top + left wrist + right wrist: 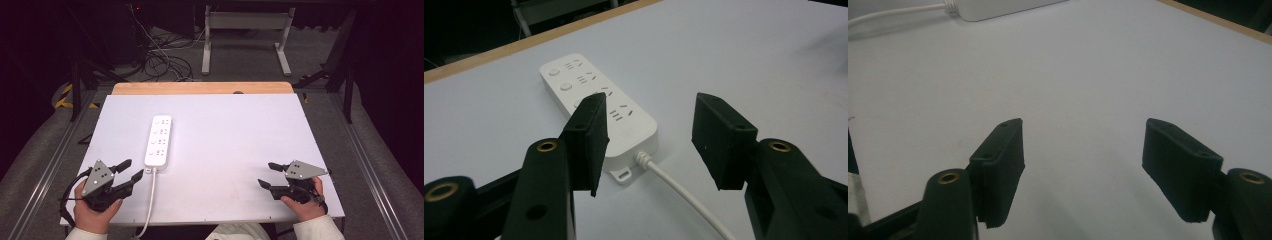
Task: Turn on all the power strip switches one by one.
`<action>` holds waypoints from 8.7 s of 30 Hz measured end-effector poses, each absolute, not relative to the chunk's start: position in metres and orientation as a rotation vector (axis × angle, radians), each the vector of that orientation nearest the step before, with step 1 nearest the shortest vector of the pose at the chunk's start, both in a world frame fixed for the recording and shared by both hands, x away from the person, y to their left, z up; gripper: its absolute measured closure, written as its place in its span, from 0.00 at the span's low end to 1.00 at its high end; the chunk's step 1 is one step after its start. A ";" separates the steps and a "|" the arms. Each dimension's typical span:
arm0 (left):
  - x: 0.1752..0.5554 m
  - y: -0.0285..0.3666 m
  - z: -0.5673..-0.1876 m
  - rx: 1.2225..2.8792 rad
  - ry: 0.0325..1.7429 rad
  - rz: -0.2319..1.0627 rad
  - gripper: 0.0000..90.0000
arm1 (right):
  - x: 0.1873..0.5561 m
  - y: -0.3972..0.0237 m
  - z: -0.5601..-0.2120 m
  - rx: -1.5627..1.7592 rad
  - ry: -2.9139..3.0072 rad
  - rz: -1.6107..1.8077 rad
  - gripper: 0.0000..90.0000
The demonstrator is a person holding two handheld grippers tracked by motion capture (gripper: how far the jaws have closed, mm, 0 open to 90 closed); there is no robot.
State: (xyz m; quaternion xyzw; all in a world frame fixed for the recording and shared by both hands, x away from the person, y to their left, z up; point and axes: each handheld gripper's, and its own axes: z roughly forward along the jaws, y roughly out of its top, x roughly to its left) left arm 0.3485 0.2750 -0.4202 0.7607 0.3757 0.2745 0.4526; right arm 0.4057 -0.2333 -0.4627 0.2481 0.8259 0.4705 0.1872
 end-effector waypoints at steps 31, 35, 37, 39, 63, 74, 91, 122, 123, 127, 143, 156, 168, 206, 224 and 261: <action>0.409 0.259 -0.415 1.979 0.974 0.552 0.62 | 0.407 -0.233 -0.465 0.696 2.346 1.323 0.40; 0.413 0.261 -0.416 1.985 0.971 0.545 0.71 | 0.407 -0.234 -0.465 0.695 2.347 1.320 0.41; 0.415 0.261 -0.416 1.993 0.965 0.550 0.75 | 0.407 -0.234 -0.465 0.692 2.347 1.319 0.41; 0.418 0.262 -0.418 1.999 0.967 0.545 0.79 | 0.407 -0.233 -0.465 0.692 2.347 1.319 0.41; 0.457 0.268 -0.445 2.049 1.110 0.456 1.00 | 0.407 -0.232 -0.466 0.692 2.357 1.315 0.42; 0.467 0.265 -0.455 2.094 1.131 0.447 1.00 | 0.408 -0.233 -0.466 0.692 2.359 1.319 0.42; 0.468 0.264 -0.460 2.097 1.133 0.481 1.00 | 0.407 -0.233 -0.466 0.685 2.362 1.322 0.42; 0.466 0.257 -0.463 2.140 1.122 0.557 1.00 | 0.406 -0.232 -0.466 0.676 2.370 1.318 0.42; 0.466 0.257 -0.463 2.140 1.122 0.557 1.00 | 0.406 -0.232 -0.467 0.676 2.371 1.318 0.42; 0.465 0.256 -0.464 2.135 1.124 0.561 1.00 | 0.406 -0.232 -0.467 0.678 2.373 1.315 0.42; 0.473 0.258 -0.436 2.064 1.091 0.571 1.00 | 0.409 -0.232 -0.468 0.694 2.371 1.316 0.42; 0.498 0.259 -0.441 2.072 1.155 0.538 1.00 | 0.409 -0.233 -0.468 0.692 2.372 1.321 0.42; 0.509 0.256 -0.454 2.118 1.184 0.511 1.00 | 0.409 -0.233 -0.468 0.691 2.372 1.324 0.42; 0.506 0.253 -0.459 2.116 1.192 0.534 1.00 | 0.408 -0.232 -0.469 0.689 2.384 1.317 0.42; 0.507 0.254 -0.462 2.066 1.236 0.485 1.00 | 0.407 -0.232 -0.468 0.683 2.385 1.321 0.42; 0.538 0.260 -0.444 2.046 1.228 0.523 1.00 | 0.409 -0.233 -0.469 0.693 2.382 1.329 0.42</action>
